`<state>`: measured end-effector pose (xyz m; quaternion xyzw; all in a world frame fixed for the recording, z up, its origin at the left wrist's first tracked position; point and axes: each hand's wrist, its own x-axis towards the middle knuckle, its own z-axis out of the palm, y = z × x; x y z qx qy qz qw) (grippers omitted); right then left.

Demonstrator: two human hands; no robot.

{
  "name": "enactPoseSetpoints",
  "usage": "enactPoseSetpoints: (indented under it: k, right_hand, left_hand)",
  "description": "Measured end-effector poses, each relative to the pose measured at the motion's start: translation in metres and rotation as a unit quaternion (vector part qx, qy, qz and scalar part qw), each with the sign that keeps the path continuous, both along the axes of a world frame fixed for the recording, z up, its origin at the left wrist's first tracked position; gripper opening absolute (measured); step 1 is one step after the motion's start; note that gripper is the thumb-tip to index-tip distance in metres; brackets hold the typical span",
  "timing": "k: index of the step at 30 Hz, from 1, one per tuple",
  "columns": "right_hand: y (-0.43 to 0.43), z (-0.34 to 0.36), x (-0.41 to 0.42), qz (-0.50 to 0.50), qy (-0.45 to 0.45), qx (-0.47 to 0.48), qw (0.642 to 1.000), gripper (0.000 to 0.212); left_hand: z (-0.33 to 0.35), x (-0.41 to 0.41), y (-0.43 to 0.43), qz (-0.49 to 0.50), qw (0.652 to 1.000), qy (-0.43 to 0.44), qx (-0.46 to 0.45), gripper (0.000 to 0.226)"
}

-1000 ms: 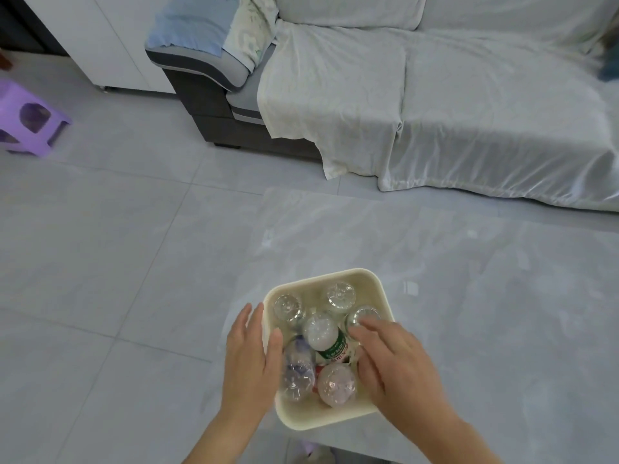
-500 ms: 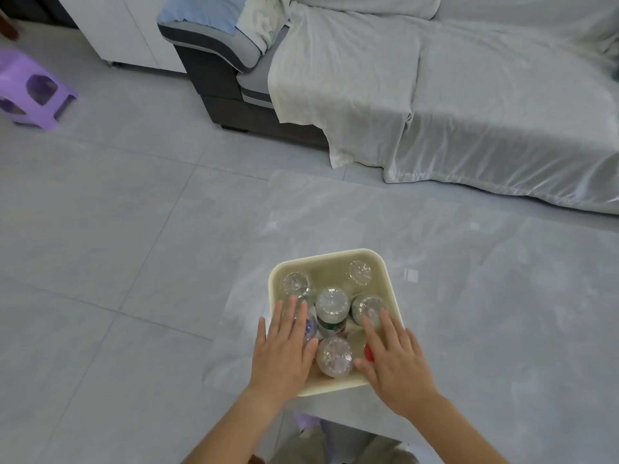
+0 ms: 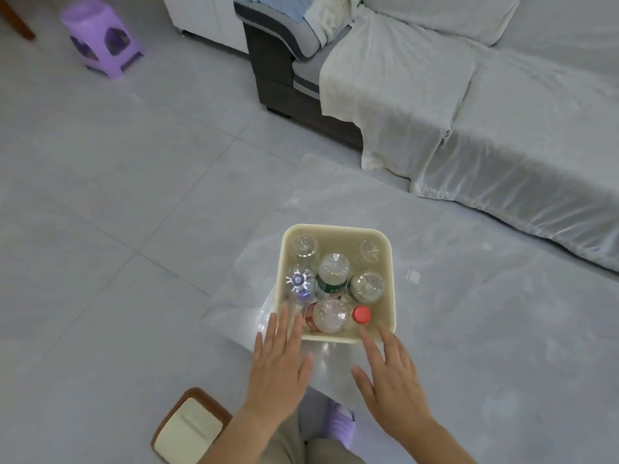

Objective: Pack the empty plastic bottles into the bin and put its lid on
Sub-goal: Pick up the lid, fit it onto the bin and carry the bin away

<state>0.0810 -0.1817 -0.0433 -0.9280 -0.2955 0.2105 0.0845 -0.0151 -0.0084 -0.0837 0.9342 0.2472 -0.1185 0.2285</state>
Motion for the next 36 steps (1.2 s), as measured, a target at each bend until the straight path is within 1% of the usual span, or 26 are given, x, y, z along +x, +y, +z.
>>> enactPoseSetpoints:
  k: [5,7,9,10,11,13,14,15,17,19,21,22,25,27,30,32,34,35,36]
  right_hand:
    - [0.040,-0.006,-0.032,0.144,0.009,0.034,0.989,0.056]
    - [0.060,-0.009,-0.057,0.203,0.026,0.046,0.978,0.052]
    - [0.078,-0.018,-0.085,0.268,0.039,0.053,0.961,0.051]
    - [0.088,-0.025,-0.100,0.298,0.052,0.059,0.951,0.051]
    - [0.097,-0.033,-0.114,0.315,0.075,0.056,0.945,0.049]
    - [0.115,-0.053,-0.143,0.330,0.113,0.014,0.937,0.050]
    - [0.125,-0.064,-0.157,0.336,0.125,-0.013,0.933,0.053]
    - [0.133,-0.081,-0.170,0.335,0.136,-0.028,0.932,0.059]
    - [0.153,-0.114,-0.195,0.326,0.182,-0.083,0.924,0.067]
    - [0.174,-0.153,-0.212,0.296,0.227,-0.128,0.919,0.062]
    - [0.197,-0.194,-0.229,0.266,0.253,-0.155,0.917,0.050]
    - [0.206,-0.219,-0.237,0.262,0.258,-0.170,0.914,0.048]
    - [0.227,-0.302,-0.264,0.265,0.276,-0.227,0.895,0.050]
    - [0.238,-0.359,-0.281,0.266,0.284,-0.251,0.886,0.053]
    - [0.253,-0.432,-0.310,0.251,0.294,-0.265,0.883,0.050]
    - [0.261,-0.475,-0.331,0.244,0.303,-0.260,0.884,0.042]
    - [0.269,-0.518,-0.351,0.226,0.317,-0.251,0.886,0.045]
    - [0.274,-0.536,-0.357,0.206,0.326,-0.240,0.891,0.048]
    - [0.278,-0.553,-0.361,0.172,0.331,-0.225,0.900,0.053]
  left_hand:
    - [0.009,-0.043,-0.014,0.086,0.996,-0.019,-0.002,0.066]
    - [0.003,-0.080,-0.009,0.155,0.988,-0.023,-0.017,0.067]
    - [-0.005,-0.124,0.003,0.239,0.969,-0.019,-0.053,0.069]
    - [-0.010,-0.149,0.010,0.299,0.951,-0.019,-0.077,0.071]
    - [-0.015,-0.175,0.017,0.370,0.923,-0.019,-0.102,0.071]
    - [-0.027,-0.228,0.029,0.516,0.841,-0.012,-0.159,0.072]
    - [-0.035,-0.255,0.035,0.570,0.800,-0.015,-0.184,0.072]
    - [-0.045,-0.282,0.041,0.608,0.769,-0.016,-0.196,0.071]
    - [-0.074,-0.334,0.046,0.654,0.731,0.003,-0.195,0.072]
    - [-0.111,-0.377,0.050,0.696,0.691,0.028,-0.193,0.072]
    - [-0.154,-0.411,0.053,0.731,0.650,0.040,-0.204,0.072]
    - [-0.175,-0.424,0.055,0.742,0.635,0.043,-0.213,0.072]
    - [-0.253,-0.447,0.055,0.760,0.597,0.047,-0.252,0.072]
    - [-0.309,-0.451,0.051,0.759,0.580,0.049,-0.289,0.071]
    - [-0.385,-0.447,0.050,0.748,0.569,0.034,-0.339,0.066]
    - [-0.425,-0.442,0.055,0.736,0.574,0.015,-0.358,0.056]
    - [-0.463,-0.437,0.066,0.728,0.581,-0.019,-0.365,0.041]
    - [-0.481,-0.435,0.070,0.725,0.581,-0.036,-0.369,0.039]
    - [-0.498,-0.434,0.074,0.731,0.576,-0.049,-0.364,0.042]
